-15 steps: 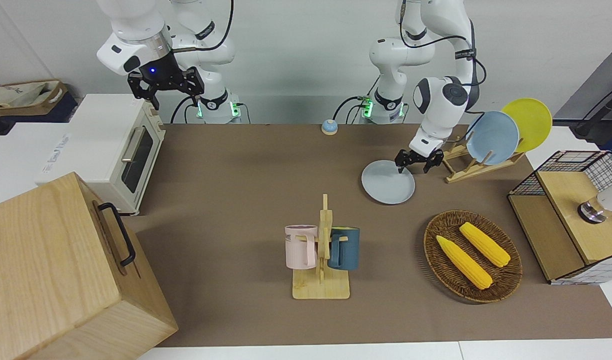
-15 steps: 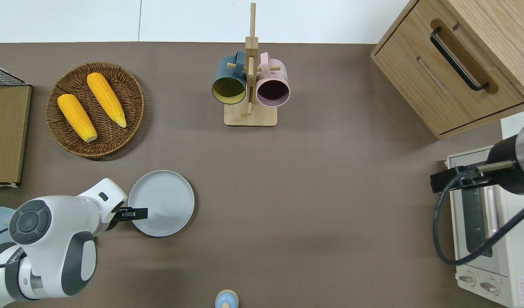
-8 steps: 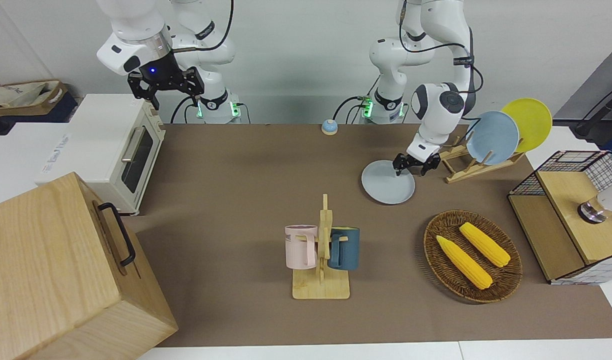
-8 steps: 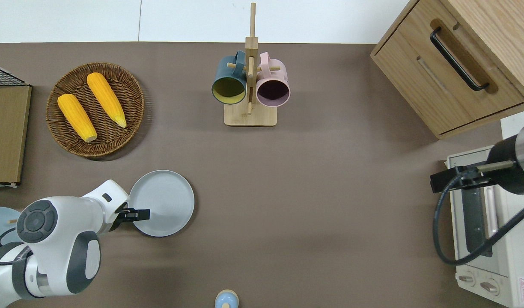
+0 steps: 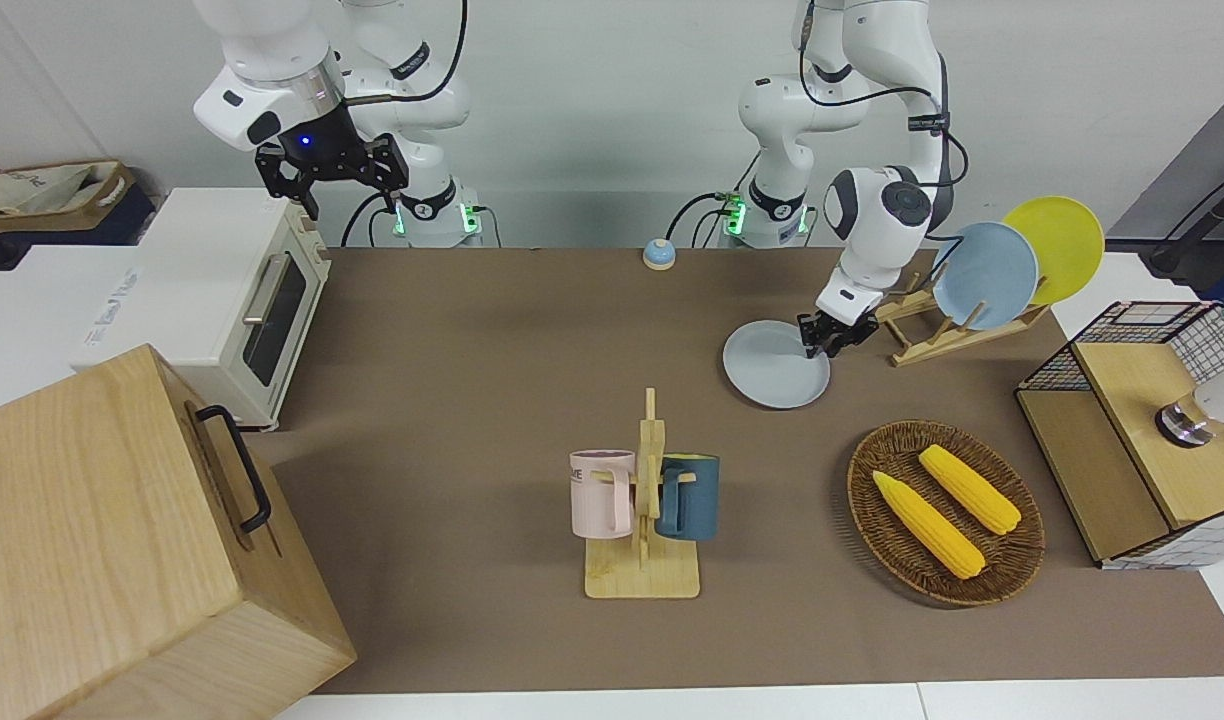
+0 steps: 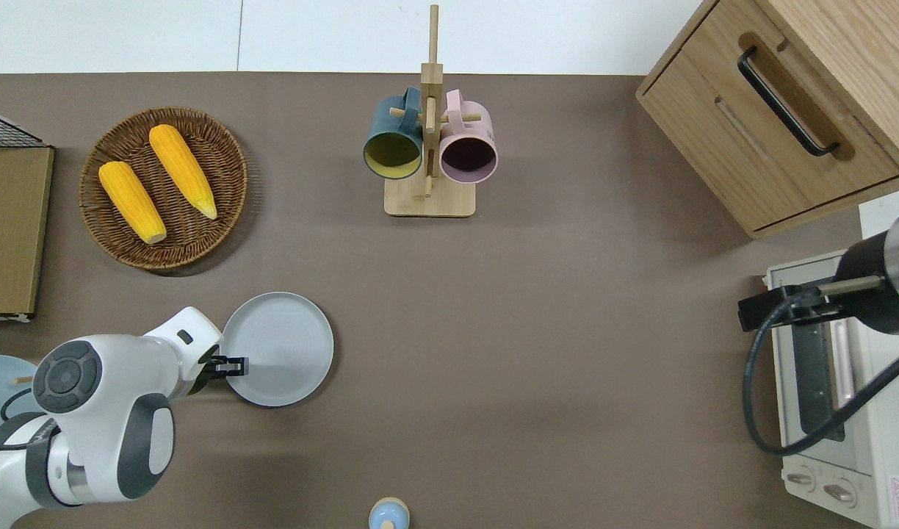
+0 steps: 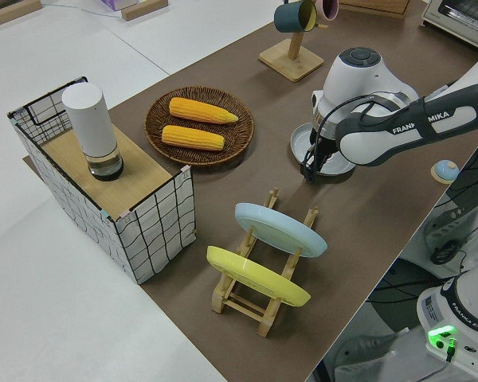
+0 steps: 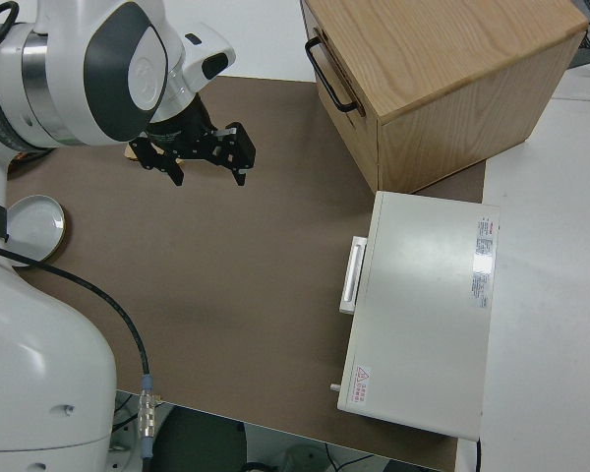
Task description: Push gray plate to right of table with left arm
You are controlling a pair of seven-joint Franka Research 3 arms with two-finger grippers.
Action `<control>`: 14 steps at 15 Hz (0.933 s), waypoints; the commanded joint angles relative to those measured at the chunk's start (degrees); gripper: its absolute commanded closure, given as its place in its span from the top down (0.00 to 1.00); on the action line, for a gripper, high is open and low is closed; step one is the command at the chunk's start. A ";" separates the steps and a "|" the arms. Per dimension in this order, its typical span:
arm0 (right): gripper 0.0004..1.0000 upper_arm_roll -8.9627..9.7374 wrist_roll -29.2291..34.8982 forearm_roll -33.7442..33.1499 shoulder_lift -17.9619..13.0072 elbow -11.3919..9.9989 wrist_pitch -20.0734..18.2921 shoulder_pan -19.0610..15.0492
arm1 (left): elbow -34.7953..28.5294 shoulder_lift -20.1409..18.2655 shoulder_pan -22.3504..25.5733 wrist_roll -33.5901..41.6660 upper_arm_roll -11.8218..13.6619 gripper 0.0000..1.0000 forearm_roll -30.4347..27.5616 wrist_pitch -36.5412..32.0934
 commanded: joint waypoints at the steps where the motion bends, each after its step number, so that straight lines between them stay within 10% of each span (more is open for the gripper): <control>1: 0.98 0.92 0.75 0.25 -0.14 0.53 -0.89 -1.07 | -0.27 0.22 -0.89 -0.57 0.04 0.00 -0.62 0.54; 14: 0.98 0.92 0.66 0.25 -0.14 0.53 -0.89 -1.07 | 0.52 1.09 -6.33 -9.70 -1.19 0.00 -0.62 0.89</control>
